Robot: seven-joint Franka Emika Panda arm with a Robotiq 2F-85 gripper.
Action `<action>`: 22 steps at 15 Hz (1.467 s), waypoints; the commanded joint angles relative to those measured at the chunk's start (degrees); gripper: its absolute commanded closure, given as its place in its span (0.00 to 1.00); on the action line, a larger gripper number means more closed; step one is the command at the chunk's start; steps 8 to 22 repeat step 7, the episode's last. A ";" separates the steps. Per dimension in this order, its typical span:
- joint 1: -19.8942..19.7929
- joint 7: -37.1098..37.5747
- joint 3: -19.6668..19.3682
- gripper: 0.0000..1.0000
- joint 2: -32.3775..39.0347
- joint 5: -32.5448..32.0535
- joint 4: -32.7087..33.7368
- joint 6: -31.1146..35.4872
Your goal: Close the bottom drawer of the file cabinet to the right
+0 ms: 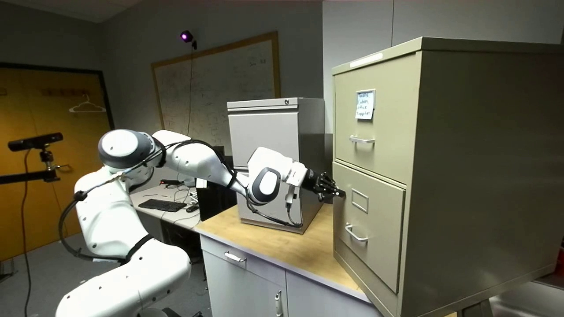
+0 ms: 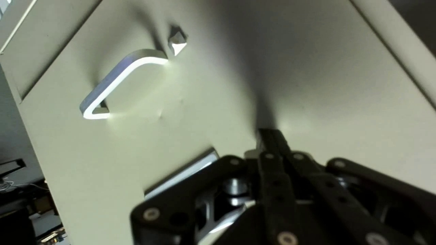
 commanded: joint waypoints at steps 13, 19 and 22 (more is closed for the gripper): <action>-9.28 -2.56 5.78 1.00 3.59 -1.70 7.28 -2.55; -9.28 -2.56 5.78 1.00 3.59 -1.70 7.28 -2.55; -9.28 -2.56 5.78 1.00 3.59 -1.70 7.28 -2.55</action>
